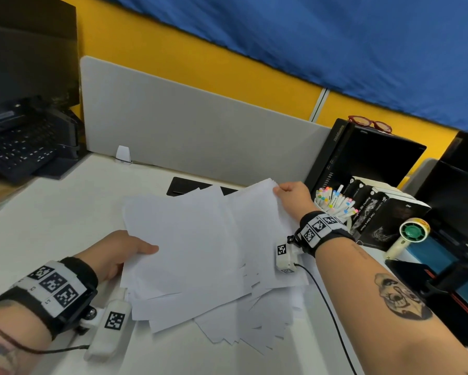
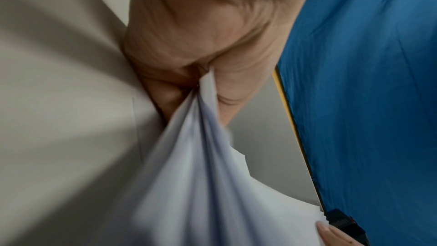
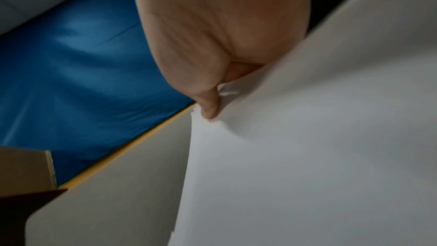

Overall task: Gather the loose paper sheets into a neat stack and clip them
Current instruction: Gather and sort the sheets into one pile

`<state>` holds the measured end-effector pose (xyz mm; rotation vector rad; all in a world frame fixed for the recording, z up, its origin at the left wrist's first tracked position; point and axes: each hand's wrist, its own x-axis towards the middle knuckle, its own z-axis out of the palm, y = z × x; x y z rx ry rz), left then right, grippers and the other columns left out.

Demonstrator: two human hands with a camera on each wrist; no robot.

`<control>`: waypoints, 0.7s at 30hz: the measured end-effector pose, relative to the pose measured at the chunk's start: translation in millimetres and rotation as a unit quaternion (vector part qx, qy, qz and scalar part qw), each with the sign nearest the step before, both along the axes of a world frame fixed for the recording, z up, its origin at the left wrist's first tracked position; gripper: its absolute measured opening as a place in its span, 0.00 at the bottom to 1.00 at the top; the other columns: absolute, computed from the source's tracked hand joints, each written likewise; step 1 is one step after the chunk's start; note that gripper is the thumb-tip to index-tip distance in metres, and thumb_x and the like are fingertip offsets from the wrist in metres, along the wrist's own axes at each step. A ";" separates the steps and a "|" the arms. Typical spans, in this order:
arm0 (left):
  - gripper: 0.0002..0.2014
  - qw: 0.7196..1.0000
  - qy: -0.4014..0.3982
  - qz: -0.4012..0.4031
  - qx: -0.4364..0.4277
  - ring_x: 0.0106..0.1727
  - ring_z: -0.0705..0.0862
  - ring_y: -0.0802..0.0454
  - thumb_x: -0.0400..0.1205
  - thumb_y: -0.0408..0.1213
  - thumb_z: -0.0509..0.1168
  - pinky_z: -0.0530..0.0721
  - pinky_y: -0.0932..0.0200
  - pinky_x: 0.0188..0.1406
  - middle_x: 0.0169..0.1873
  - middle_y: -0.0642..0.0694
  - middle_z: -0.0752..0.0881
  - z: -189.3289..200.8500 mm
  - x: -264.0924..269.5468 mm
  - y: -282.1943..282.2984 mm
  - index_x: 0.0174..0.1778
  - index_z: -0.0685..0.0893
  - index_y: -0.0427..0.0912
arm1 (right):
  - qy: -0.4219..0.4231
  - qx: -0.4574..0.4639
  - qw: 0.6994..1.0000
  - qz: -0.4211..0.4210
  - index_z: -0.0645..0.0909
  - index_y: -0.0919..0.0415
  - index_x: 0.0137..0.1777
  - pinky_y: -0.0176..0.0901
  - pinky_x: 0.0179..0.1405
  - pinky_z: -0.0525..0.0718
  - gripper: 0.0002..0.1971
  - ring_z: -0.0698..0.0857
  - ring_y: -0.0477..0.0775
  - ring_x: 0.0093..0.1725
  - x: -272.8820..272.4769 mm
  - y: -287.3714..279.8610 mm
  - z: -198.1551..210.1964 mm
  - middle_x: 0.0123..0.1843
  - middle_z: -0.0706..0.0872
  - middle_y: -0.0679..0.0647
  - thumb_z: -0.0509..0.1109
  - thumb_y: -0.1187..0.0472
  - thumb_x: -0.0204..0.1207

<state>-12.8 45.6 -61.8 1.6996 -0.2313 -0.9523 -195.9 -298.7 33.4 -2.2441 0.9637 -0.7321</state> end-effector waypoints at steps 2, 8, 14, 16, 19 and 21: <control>0.18 1.000 -0.002 0.001 0.003 0.56 0.90 0.30 0.75 0.24 0.77 0.85 0.33 0.66 0.55 0.33 0.92 0.3 -0.3 0.2 0.61 0.87 0.31 | -0.032 -0.024 0.999 -0.020 0.63 0.55 0.26 0.43 0.31 0.61 0.24 0.61 0.51 0.28 -0.3 -1.2 8.2 0.25 0.62 0.49 0.67 0.63 0.83; 0.16 1.000 0.001 0.008 0.011 0.56 0.90 0.30 0.76 0.24 0.77 0.85 0.34 0.66 0.54 0.32 0.92 2.8 -2.0 0.3 0.60 0.87 0.31 | -0.091 -0.128 0.983 -0.097 0.76 0.64 0.33 0.46 0.36 0.74 0.18 0.74 0.56 0.32 -10.6 3.9 51.7 0.29 0.76 0.57 0.61 0.60 0.86; 0.22 0.998 0.008 0.061 -0.016 0.57 0.89 0.31 0.84 0.43 0.72 0.86 0.40 0.62 0.57 0.33 0.90 3.9 -4.9 -3.0 0.67 0.83 0.29 | -0.321 -0.233 0.917 -0.026 0.85 0.63 0.51 0.31 0.38 0.77 0.13 0.77 0.33 0.34 -12.0 44.6 78.7 0.36 0.79 0.39 0.61 0.57 0.88; 0.35 0.994 0.037 0.100 -0.035 0.62 0.87 0.32 0.84 0.63 0.63 0.84 0.40 0.65 0.63 0.36 0.87 6.4 -4.0 -3.9 0.72 0.79 0.34 | -0.289 -0.220 0.930 0.061 0.87 0.63 0.55 0.30 0.46 0.80 0.11 0.81 0.33 0.41 -1.9 68.2 71.4 0.42 0.84 0.39 0.64 0.59 0.87; 0.43 0.987 0.076 0.116 -0.079 0.61 0.87 0.35 0.79 0.78 0.48 0.83 0.39 0.66 0.62 0.37 0.87 8.9 -1.8 -5.4 0.76 0.76 0.46 | -0.142 -0.149 0.956 0.210 0.89 0.64 0.56 0.34 0.53 0.79 0.10 0.83 0.36 0.48 13.5 111.5 42.9 0.49 0.89 0.45 0.67 0.64 0.86; 0.46 0.987 0.090 0.084 -0.099 0.61 0.87 0.38 0.76 0.81 0.43 0.84 0.42 0.59 0.61 0.40 0.88 11.5 -3.7 -3.6 0.74 0.78 0.50 | -0.048 -0.121 0.947 0.293 0.90 0.65 0.54 0.35 0.53 0.80 0.09 0.82 0.34 0.48 21.1 136.2 17.8 0.49 0.89 0.45 0.68 0.64 0.85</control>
